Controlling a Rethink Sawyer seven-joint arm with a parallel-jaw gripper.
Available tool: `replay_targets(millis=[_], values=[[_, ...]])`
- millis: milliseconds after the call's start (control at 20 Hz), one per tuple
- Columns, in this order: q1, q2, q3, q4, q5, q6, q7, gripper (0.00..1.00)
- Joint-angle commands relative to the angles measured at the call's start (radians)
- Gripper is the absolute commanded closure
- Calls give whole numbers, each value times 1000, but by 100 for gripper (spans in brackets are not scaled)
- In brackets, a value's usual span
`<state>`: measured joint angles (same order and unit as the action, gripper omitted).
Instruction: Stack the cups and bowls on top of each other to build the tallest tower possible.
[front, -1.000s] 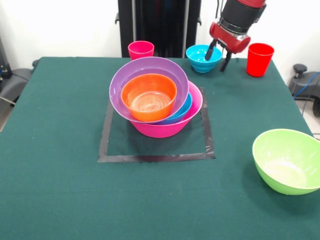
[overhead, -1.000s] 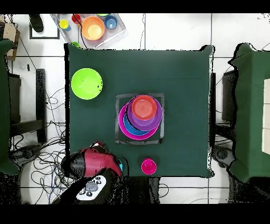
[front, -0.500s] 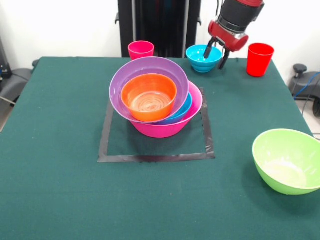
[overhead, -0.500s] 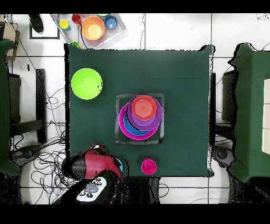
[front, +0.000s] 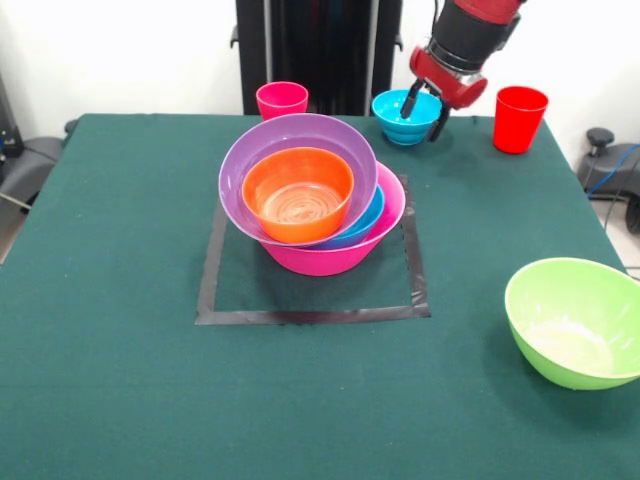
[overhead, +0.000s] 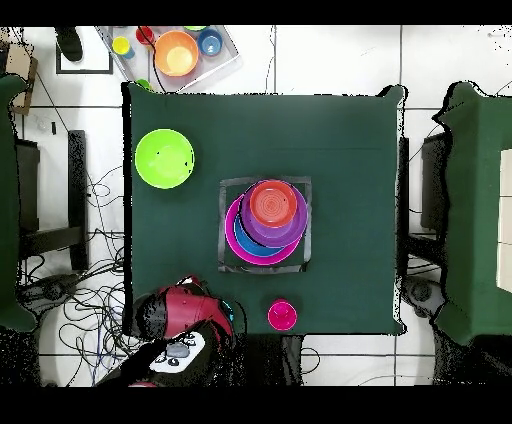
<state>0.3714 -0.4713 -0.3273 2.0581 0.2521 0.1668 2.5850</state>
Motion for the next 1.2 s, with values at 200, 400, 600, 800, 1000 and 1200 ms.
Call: replay_targets(millis=[200, 400, 600, 800, 1000, 1200], values=[[-40, 45, 124, 69, 53, -125, 200, 0], [-41, 43, 140, 77, 69, -140, 212, 0], [-28, 43, 147, 68, 101, -134, 225, 0], [-11, 32, 147, 57, 140, -108, 235, 0], [4, 23, 139, 48, 171, -82, 230, 0], [2, 35, 147, 33, 201, -90, 225, 0]])
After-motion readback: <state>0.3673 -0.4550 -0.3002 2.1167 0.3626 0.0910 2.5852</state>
